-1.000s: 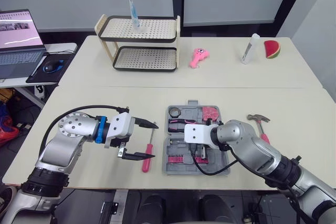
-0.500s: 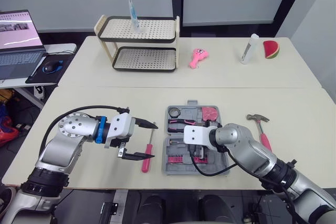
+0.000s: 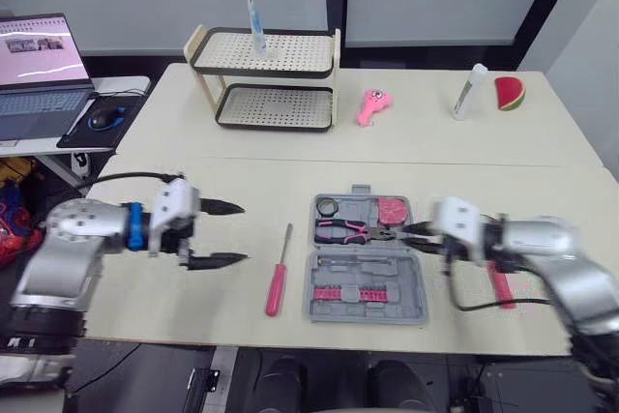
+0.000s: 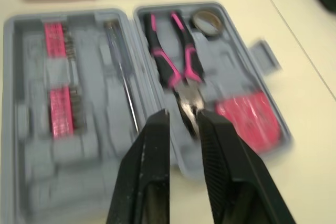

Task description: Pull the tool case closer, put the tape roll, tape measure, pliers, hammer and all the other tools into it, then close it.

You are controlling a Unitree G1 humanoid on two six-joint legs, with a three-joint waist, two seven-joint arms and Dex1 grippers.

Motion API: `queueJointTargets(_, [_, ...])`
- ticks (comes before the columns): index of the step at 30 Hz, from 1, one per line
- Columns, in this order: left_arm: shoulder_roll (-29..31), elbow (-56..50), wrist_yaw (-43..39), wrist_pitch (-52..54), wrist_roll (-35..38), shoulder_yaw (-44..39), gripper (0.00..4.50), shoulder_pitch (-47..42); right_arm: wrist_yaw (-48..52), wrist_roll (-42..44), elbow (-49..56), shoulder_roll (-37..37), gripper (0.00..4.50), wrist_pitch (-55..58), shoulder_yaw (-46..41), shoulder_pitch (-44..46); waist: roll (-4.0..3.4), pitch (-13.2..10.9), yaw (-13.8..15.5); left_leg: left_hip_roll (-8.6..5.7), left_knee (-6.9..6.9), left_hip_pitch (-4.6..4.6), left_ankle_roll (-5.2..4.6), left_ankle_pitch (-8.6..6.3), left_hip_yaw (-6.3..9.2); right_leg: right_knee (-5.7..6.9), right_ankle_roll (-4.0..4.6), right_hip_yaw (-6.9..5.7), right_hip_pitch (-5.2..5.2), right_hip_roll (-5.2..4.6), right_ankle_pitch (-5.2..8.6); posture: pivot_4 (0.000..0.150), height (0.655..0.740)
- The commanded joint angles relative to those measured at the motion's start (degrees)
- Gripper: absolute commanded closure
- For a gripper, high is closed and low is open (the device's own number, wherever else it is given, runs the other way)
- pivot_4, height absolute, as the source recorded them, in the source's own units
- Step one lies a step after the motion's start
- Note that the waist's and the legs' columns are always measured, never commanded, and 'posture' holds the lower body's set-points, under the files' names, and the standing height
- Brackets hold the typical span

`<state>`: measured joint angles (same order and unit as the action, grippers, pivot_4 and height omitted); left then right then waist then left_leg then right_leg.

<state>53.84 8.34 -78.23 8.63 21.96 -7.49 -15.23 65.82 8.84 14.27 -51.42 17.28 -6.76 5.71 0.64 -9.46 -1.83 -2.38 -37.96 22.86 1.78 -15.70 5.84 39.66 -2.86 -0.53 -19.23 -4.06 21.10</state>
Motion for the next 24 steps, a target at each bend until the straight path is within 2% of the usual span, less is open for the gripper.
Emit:
queueJointTargets(1, [0.8, 2.1, 2.4, 0.4, 0.6, -4.8, 0.0, 3.1, 2.9, 5.1, -3.9, -2.3, 2.72, -5.5, -11.0, -3.9, -0.01, 0.0, -0.1, 0.02, 0.01, -0.01, -0.01, -0.01, 0.0, -0.01, 0.0, -0.01, 0.01, 0.01, 0.0, 0.15, 0.74])
queueJointTargets(5, [0.8, 7.2, 5.6, -2.1, -0.8, -7.7, 0.0, 5.6, 1.6, 5.3, -13.6, -3.8, 1.95, -9.6, -17.7, -7.2, -0.01, 0.0, -0.6, 0.14, 0.04, -0.09, -0.02, -0.01, -0.11, 0.05, 0.0, 0.04, 0.03, 0.02, 0.0, 0.15, 0.74])
queueJointTargets(9, [0.6, 10.9, 7.8, -4.3, -1.7, -8.9, 0.0, 5.9, 0.1, 4.1, -22.2, -4.6, 1.17, -13.9, -20.1, -8.4, -0.01, 0.0, -0.4, 0.08, 0.02, -0.09, -0.02, -0.01, -0.16, 0.07, 0.0, 0.05, 0.02, 0.0, 0.0, 0.15, 0.74])
queueJointTargets(13, [0.0, 11.8, 8.6, -5.7, -2.2, -8.5, 0.0, 6.2, -1.0, 3.7, -27.0, -4.7, 0.04, -16.9, -19.8, -8.6, -0.01, 0.0, -0.2, 0.08, 0.02, -0.08, -0.02, -0.01, -0.18, 0.05, 0.0, 0.05, 0.03, 0.0, 0.0, 0.15, 0.74])
queueJointTargets(24, [-0.8, 10.0, 10.5, -6.2, -2.1, -8.4, 0.0, 7.2, -2.9, 3.7, -28.8, -5.2, 0.04, -17.2, -18.0, -7.4, -0.01, 0.0, -0.1, 0.1, 0.02, -0.08, -0.01, 0.0, -0.21, 0.05, 0.0, 0.09, 0.02, 0.0, 0.0, 0.15, 0.74])
